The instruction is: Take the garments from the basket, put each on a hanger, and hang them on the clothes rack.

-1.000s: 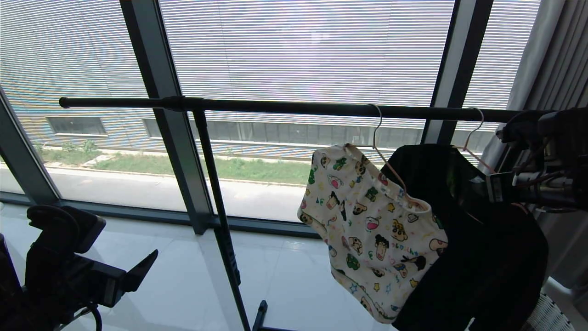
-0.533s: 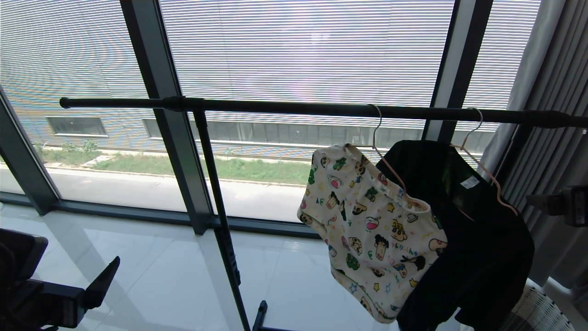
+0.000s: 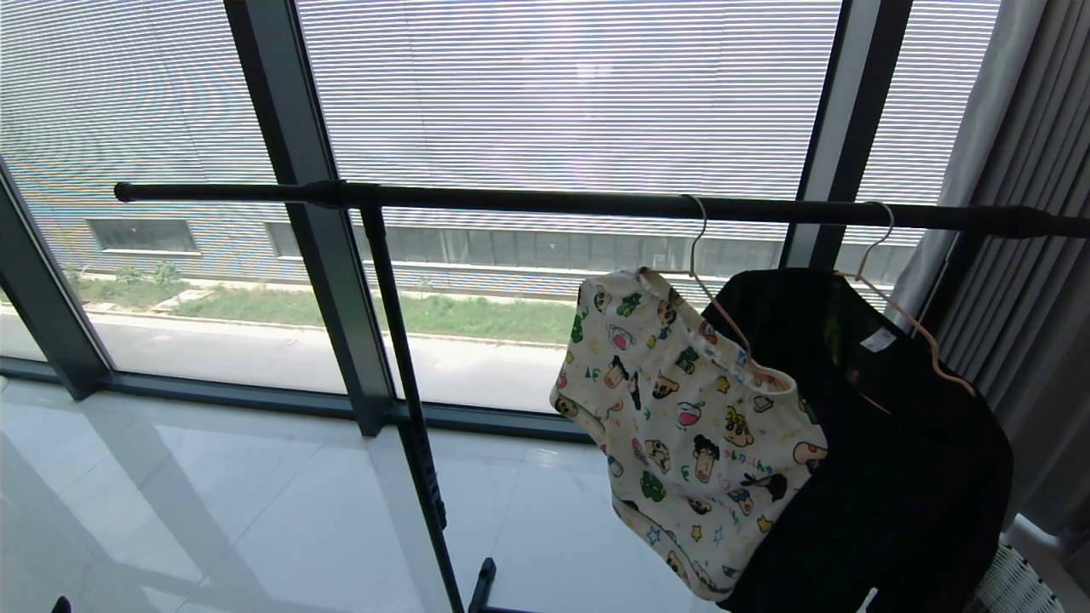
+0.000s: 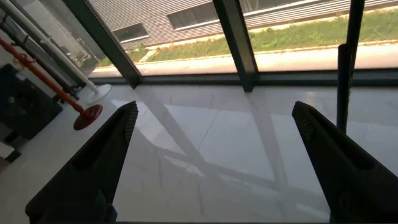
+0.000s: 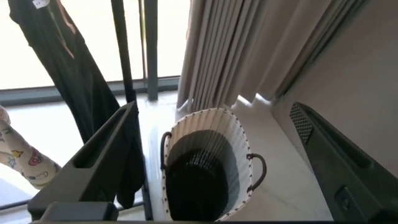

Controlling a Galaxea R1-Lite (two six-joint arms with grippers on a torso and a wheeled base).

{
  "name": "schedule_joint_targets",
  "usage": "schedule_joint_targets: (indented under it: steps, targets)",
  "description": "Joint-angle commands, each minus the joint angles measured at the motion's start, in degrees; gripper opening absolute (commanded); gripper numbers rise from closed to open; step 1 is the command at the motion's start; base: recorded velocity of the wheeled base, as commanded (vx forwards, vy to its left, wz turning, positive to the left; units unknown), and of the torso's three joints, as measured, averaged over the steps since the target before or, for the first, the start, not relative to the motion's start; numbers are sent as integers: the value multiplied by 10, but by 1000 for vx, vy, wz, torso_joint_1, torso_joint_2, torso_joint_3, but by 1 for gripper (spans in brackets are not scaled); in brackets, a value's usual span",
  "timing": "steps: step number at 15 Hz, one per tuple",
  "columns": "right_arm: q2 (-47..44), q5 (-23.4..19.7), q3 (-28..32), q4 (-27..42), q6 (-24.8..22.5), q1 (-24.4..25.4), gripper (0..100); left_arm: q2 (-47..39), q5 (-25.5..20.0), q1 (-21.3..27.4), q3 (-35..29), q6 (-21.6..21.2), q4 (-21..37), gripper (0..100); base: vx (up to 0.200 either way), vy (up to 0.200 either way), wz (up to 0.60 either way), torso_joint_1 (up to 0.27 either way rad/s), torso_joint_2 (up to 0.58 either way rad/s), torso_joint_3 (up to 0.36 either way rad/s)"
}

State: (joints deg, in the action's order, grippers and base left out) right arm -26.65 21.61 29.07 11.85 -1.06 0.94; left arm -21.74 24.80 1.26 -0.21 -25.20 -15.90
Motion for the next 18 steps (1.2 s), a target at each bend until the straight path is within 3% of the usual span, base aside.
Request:
schedule_joint_targets:
  steps: [1, 2, 4, 8, 12, 14, 18]
  targets:
    - [195, 3, -48, 48, -19, -20, 100, 217, 72, -15, 2, -23, 134, 100, 0, 0, 0, 0, 0, 0]
    - [262, 9, -72, 68, -53, -16, 100, 217, 91, -15, 2, -21, 134, 100, 0, 0, 0, 0, 0, 0]
    - [266, 34, -114, 36, -53, -11, 100, 217, 92, -15, 2, -13, 135, 100, 0, 0, 0, 0, 0, 0]
    - [266, 39, -291, -182, -65, -11, 100, 217, 91, -15, 2, -7, 135, 100, 0, 0, 0, 0, 0, 0]
    - [266, 40, -291, -172, -84, -11, 100, 217, 87, -15, 2, 1, 135, 100, 0, 0, 0, 0, 0, 0]
    - [266, 39, -291, -171, -83, -11, 100, 217, 76, -16, 2, 63, 133, 100, 0, 0, 0, 0, 0, 0]
    - [266, 21, -291, -176, -83, -11, 100, 217, 75, -16, 2, 135, 80, 100, 0, 0, 0, 0, 0, 0]
